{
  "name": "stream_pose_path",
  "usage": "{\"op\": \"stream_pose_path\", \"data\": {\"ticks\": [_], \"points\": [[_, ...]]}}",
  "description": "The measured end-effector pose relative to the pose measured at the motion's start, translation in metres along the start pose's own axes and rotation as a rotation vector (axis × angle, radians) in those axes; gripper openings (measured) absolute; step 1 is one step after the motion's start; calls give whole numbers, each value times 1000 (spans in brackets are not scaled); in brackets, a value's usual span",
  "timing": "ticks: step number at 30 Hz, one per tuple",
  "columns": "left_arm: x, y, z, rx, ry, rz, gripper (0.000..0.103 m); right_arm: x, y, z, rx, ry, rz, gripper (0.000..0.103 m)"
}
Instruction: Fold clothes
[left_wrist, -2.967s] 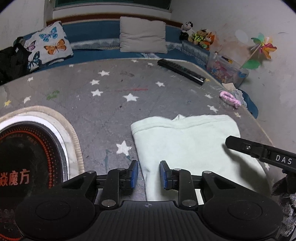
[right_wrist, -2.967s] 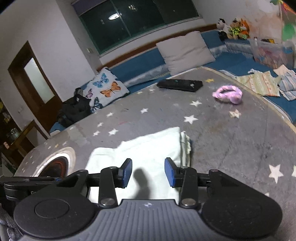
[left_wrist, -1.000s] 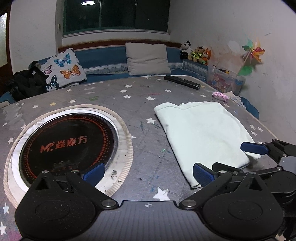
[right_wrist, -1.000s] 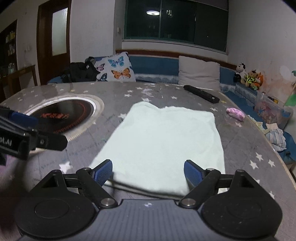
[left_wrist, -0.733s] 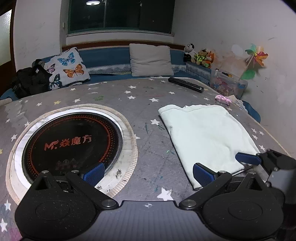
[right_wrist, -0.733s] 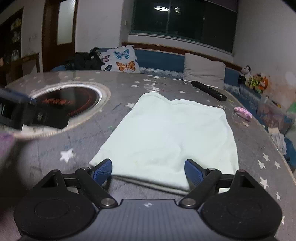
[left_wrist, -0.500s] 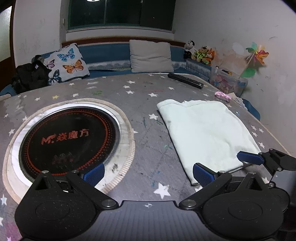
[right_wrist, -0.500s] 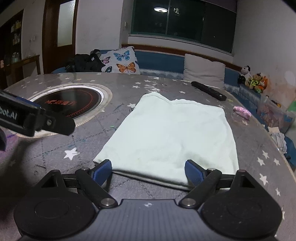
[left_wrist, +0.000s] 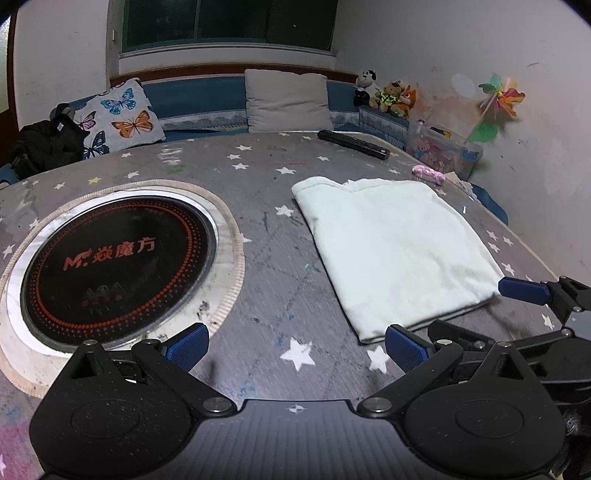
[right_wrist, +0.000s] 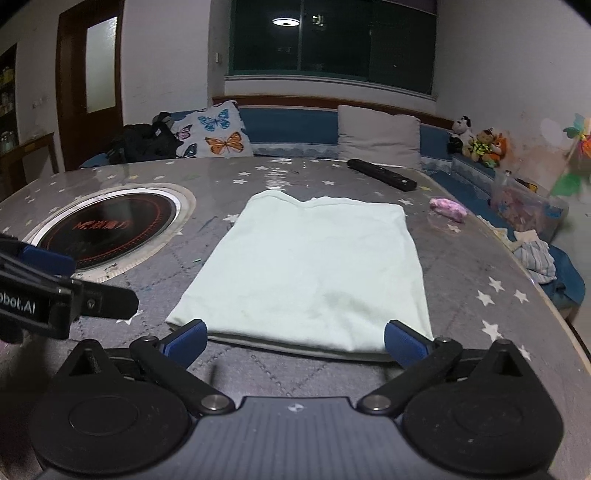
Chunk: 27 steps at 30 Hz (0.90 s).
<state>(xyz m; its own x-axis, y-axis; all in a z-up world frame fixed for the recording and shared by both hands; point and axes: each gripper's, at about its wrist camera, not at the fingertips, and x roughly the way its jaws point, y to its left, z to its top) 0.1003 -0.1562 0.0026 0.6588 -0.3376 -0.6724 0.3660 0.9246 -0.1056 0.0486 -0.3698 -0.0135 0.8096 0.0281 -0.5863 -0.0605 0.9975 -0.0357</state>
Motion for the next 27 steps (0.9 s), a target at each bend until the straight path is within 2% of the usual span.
{"op": "stream_pose_path", "data": {"ticks": [27], "points": [[-10, -24, -15, 62, 3, -29, 103, -14, -11, -19, 108, 23, -71, 103]]}}
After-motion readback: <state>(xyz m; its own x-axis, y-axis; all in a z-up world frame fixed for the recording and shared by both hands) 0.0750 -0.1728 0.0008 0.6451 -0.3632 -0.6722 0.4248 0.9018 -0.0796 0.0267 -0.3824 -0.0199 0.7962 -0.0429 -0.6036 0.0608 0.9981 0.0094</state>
